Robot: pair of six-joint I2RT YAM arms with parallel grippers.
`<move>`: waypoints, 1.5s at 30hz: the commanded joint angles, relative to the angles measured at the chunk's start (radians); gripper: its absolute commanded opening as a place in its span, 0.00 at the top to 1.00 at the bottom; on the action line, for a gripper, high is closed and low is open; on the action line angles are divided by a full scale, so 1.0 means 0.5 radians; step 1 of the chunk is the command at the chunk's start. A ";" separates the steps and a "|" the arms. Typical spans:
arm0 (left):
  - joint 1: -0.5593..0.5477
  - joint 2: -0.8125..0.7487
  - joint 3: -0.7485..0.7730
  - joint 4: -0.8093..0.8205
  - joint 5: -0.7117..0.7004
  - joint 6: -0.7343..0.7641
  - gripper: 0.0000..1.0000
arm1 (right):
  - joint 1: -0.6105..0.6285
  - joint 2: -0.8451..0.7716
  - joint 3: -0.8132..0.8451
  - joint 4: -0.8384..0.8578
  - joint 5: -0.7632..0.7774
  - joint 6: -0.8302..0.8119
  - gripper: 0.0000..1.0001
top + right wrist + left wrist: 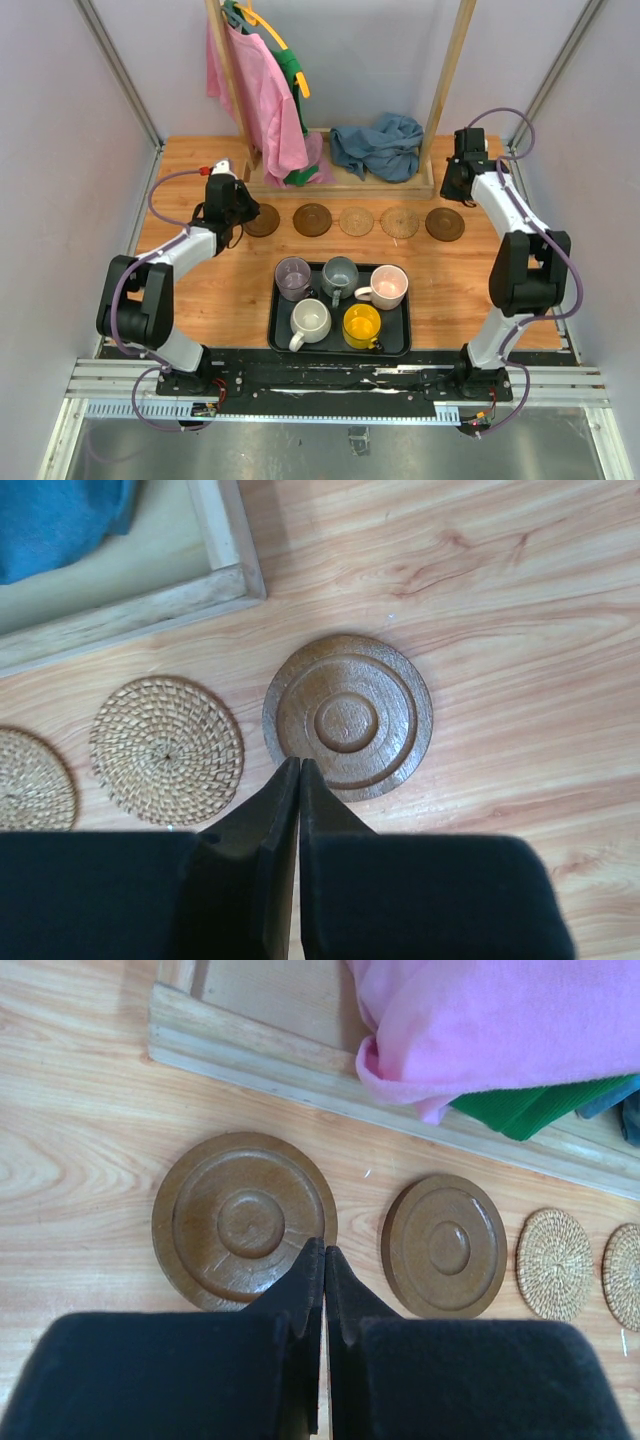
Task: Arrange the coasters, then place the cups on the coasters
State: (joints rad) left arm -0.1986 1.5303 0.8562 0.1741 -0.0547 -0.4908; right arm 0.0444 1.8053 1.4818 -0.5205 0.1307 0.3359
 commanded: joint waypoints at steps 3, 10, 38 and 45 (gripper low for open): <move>0.011 0.137 0.013 0.301 0.158 0.115 1.00 | 0.049 -0.228 -0.193 0.129 -0.059 -0.031 0.96; -0.085 0.447 0.219 0.440 0.335 0.316 0.99 | 0.049 -0.475 -0.537 0.506 -0.110 -0.067 0.97; -0.228 0.205 0.066 0.538 0.204 0.497 0.94 | -0.061 -1.158 -0.990 0.921 0.268 -0.039 0.02; -0.226 -0.078 -0.272 0.583 0.093 0.318 0.79 | -0.093 -1.246 -1.066 0.889 0.517 0.057 0.02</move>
State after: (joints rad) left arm -0.3111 1.5738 0.8043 0.4225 0.0399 -0.2794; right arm 0.0158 1.2003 0.9756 -0.0738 0.2947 0.3359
